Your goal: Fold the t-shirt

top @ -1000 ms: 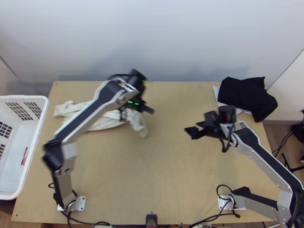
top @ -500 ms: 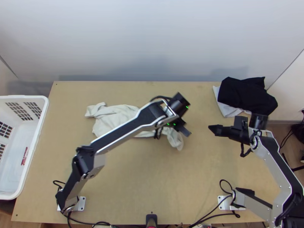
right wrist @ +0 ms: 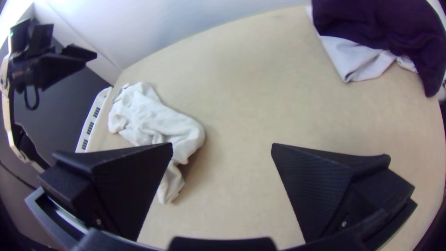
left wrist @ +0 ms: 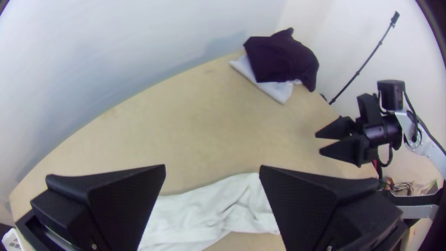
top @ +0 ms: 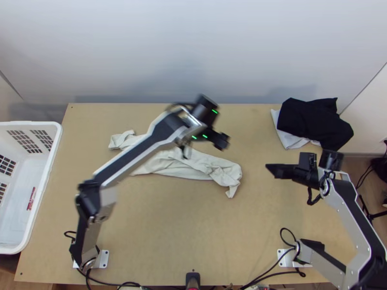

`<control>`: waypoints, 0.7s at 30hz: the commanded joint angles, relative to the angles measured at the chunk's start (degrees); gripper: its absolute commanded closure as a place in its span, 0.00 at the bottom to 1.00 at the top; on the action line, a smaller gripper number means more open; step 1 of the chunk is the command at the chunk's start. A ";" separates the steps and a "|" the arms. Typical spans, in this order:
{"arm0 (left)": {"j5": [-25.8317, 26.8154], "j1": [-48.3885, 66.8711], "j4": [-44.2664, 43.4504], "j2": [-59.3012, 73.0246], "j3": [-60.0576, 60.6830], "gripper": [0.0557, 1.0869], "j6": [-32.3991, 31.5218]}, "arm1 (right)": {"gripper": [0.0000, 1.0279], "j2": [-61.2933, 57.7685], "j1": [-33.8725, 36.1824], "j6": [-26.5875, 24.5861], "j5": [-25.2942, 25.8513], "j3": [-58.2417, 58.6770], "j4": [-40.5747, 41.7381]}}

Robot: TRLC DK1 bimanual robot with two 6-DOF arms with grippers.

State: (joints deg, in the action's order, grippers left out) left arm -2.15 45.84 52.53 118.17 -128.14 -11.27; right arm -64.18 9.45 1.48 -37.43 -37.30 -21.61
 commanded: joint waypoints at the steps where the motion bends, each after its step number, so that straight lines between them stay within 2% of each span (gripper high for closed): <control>1: -0.04 -10.51 5.47 -9.19 6.14 0.04 4.32 | 0.04 6.35 -9.10 -5.17 -0.36 -0.58 -8.37; 6: -0.04 -16.84 5.47 -17.62 15.20 0.04 6.26 | 0.04 9.78 -20.62 -7.98 2.27 -2.34 -15.04; 10: -0.13 -20.36 4.68 -23.25 23.02 0.04 6.35 | 0.06 10.22 -27.38 -9.12 5.35 -2.96 -16.45; 15: -0.31 -24.14 2.31 -29.40 32.34 0.04 6.52 | 0.06 10.39 -34.68 -10.09 10.36 -1.81 -18.12; 17: -0.31 -25.72 1.26 -32.04 36.11 0.04 7.05 | 0.06 10.83 -38.90 -10.62 14.31 0.12 -18.38; 19: -0.22 -27.12 0.46 -34.50 39.54 0.04 7.66 | 0.06 11.10 -40.92 -11.32 17.04 2.23 -18.30; 21: -0.22 -28.88 -0.68 -36.69 43.06 0.04 8.45 | 0.06 11.01 -40.92 -11.49 17.65 3.81 -16.63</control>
State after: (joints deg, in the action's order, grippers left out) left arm -2.39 22.39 54.46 89.43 -96.57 -4.43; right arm -53.95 -24.47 -8.62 -25.69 -37.50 -38.72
